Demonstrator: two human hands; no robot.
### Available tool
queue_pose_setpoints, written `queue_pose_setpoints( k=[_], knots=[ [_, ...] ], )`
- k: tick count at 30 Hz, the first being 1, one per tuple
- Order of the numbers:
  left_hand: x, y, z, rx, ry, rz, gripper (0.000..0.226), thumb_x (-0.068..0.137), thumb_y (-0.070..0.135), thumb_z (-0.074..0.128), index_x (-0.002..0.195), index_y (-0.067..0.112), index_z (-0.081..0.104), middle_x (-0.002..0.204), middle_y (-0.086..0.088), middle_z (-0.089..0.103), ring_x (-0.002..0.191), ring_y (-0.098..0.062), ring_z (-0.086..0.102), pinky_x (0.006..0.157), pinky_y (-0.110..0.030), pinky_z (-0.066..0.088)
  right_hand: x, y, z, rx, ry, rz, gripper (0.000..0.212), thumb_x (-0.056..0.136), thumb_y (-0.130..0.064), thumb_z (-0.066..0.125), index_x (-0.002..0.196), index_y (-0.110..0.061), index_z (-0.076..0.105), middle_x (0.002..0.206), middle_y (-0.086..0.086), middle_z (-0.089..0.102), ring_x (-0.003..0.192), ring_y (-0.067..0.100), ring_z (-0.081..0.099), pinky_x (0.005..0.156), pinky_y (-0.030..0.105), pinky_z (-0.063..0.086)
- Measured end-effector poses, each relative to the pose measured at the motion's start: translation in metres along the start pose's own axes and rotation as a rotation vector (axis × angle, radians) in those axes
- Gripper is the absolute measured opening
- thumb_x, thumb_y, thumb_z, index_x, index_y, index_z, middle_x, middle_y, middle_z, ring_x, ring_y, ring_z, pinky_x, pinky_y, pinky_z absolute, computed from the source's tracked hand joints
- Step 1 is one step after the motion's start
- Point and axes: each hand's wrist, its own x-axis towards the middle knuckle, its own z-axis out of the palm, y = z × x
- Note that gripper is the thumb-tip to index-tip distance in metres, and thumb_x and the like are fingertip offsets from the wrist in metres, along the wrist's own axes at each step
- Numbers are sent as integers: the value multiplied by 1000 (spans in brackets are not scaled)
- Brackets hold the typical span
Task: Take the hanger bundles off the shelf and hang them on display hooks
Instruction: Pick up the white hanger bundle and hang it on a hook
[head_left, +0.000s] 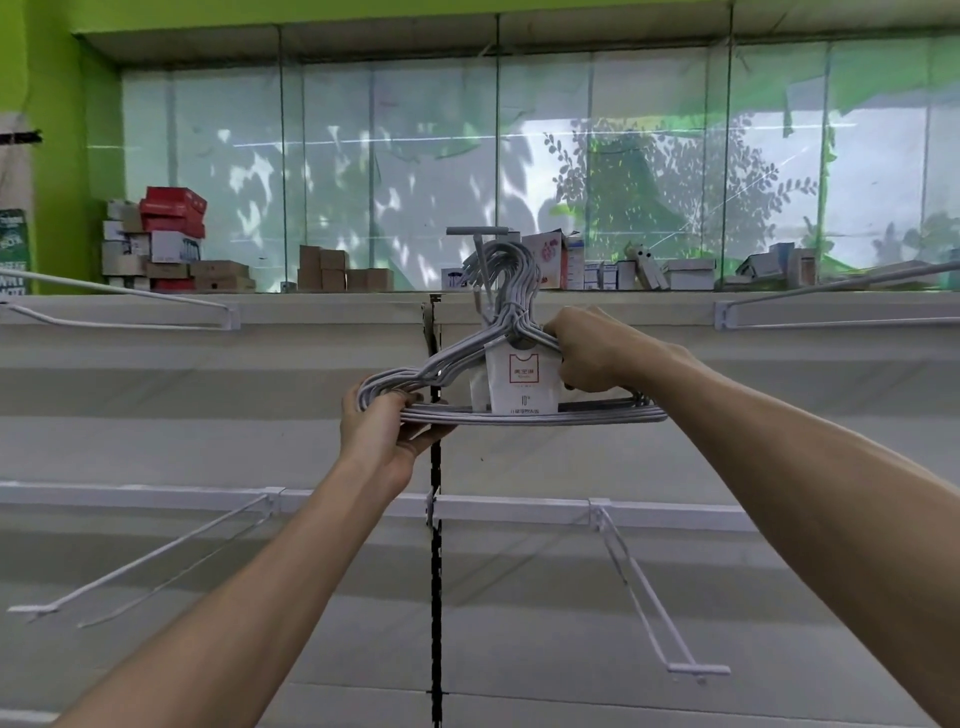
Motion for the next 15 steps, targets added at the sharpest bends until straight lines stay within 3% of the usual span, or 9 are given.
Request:
queue_pose_setpoints(
  k=[4, 9, 15],
  knots=[
    [6, -1, 0, -1, 2, -8, 50, 89, -16, 38, 134, 5, 48, 81, -19, 57, 50, -24, 67, 56, -51, 60, 5, 1, 2, -16, -14, 11, 16, 83, 4, 52, 95, -2, 62, 89, 12, 60, 74, 28, 53, 56, 32, 39],
    [15, -7, -2, -30, -11, -49, 40, 91, -14, 38, 124, 4, 53, 82, -19, 57, 66, -31, 64, 55, -48, 58, 11, 1, 0, -43, -32, 21, 12, 86, 3, 53, 90, -5, 61, 91, 13, 64, 77, 28, 59, 64, 38, 50],
    [27, -19, -10, -14, 5, -53, 46, 91, -11, 46, 137, -3, 46, 87, -20, 61, 72, -32, 67, 54, -44, 59, 9, -1, 13, -62, -12, 26, 23, 89, 1, 50, 76, -17, 45, 83, 5, 50, 69, 20, 49, 59, 31, 38]
  ],
)
